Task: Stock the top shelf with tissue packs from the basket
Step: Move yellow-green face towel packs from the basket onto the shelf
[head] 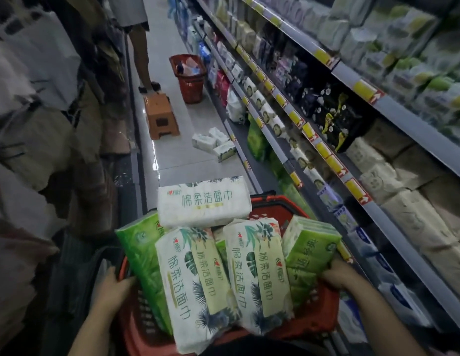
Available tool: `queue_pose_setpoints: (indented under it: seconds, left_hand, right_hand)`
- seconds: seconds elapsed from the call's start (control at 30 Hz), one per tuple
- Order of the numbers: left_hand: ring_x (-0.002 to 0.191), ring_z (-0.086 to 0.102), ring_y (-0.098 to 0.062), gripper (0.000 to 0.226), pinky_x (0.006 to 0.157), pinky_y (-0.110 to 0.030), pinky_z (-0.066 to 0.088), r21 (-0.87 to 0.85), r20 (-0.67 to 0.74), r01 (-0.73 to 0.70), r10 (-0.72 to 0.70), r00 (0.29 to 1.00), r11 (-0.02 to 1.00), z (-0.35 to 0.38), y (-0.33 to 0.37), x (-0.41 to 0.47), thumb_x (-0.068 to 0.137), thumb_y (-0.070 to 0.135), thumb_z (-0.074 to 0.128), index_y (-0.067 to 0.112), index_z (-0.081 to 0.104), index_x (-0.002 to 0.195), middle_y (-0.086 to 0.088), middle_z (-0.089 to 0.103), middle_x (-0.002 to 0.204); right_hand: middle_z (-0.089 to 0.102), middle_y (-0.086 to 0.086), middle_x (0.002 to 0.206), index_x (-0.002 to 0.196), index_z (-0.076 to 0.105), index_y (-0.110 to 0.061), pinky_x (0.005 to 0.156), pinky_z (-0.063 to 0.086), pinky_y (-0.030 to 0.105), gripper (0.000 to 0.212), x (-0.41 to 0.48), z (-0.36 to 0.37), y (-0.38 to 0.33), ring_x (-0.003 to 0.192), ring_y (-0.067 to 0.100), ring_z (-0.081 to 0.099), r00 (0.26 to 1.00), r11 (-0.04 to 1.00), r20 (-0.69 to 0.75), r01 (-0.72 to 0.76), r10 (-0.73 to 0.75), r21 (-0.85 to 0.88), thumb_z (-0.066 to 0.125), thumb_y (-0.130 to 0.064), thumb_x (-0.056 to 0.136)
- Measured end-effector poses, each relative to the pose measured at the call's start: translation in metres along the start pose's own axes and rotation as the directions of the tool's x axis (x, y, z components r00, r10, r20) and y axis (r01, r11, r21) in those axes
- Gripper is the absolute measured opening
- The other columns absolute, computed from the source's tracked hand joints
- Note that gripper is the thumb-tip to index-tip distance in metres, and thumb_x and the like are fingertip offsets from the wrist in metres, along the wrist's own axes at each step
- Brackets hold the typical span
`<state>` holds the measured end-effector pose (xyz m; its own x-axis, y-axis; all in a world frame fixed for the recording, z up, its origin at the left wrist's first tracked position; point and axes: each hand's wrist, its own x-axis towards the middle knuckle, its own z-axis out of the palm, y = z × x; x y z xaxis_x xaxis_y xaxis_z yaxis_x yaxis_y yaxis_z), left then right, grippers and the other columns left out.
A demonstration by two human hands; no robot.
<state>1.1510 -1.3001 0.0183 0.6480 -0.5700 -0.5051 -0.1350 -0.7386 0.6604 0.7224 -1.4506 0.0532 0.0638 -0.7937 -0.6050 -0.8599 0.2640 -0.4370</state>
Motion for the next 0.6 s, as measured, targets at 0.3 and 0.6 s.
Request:
queue_pose_setpoints:
  seconds: [0.3, 0.6]
  left_hand:
    - [0.082, 0.058, -0.031, 0.05, 0.07, -0.037, 0.041, -0.03, -0.024, 0.03, -0.031, 0.999, 0.999, -0.023, 0.039, 0.09, 0.052, 0.031, 0.059, 0.005, 0.054, 0.094, -0.021, 0.062, 0.091]
    - [0.096, 0.057, -0.033, 0.073, 0.075, -0.035, 0.039, -0.038, -0.089, -0.024, 0.021, 0.996, 0.999, -0.036, 0.133, 0.203, 0.053, 0.03, 0.062, -0.003, 0.055, 0.118, -0.027, 0.06, 0.114]
  right_hand:
    - [0.052, 0.013, 0.132, 0.127, 0.055, -0.005, 0.098, 0.042, 0.036, 0.045, 0.072, -0.003, -0.074, 0.124, 0.032, 0.047, 0.998, 0.999, -0.045, 0.04, -0.038, 0.035, 0.064, 0.0, 0.083]
    - [0.059, 0.015, 0.121, 0.121, 0.058, -0.002, 0.088, 0.046, 0.034, 0.039, 0.192, -0.029, -0.165, 0.107, 0.026, 0.055, 0.997, 0.986, -0.021, 0.077, -0.075, 0.147, 0.067, -0.003, 0.083]
